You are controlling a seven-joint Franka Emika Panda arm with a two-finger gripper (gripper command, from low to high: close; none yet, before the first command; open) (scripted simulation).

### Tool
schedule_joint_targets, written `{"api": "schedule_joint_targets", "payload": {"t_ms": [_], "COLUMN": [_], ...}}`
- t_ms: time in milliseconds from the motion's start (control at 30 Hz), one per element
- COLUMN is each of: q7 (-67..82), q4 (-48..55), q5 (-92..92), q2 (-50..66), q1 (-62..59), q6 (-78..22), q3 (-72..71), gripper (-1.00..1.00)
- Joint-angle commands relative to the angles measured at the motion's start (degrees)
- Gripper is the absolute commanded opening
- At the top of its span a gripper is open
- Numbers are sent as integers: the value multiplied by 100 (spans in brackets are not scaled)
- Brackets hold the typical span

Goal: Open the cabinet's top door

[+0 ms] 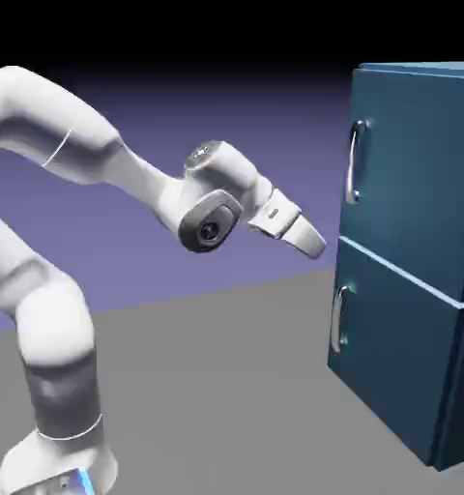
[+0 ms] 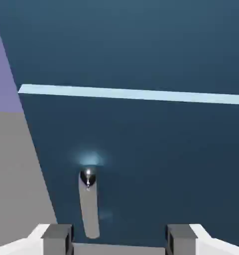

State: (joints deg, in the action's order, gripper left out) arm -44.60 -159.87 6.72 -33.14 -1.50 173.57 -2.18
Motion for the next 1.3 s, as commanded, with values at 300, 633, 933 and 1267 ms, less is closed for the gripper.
{"api": "schedule_joint_targets", "payload": {"t_ms": [300,633,933,1267], "q7": [-793,-1587,-2301,-3094], "q4": [420,841,1219,1639], "q5": [2493,4985,7228,9720], "q2": [-178,-356,-516,-694], "q1": [-810,-1619,-2348,-3157], "q6": [-164,-327,-475,-638], "q3": [-810,-1619,-2348,-3157], "gripper": [0,0,0,0]}}
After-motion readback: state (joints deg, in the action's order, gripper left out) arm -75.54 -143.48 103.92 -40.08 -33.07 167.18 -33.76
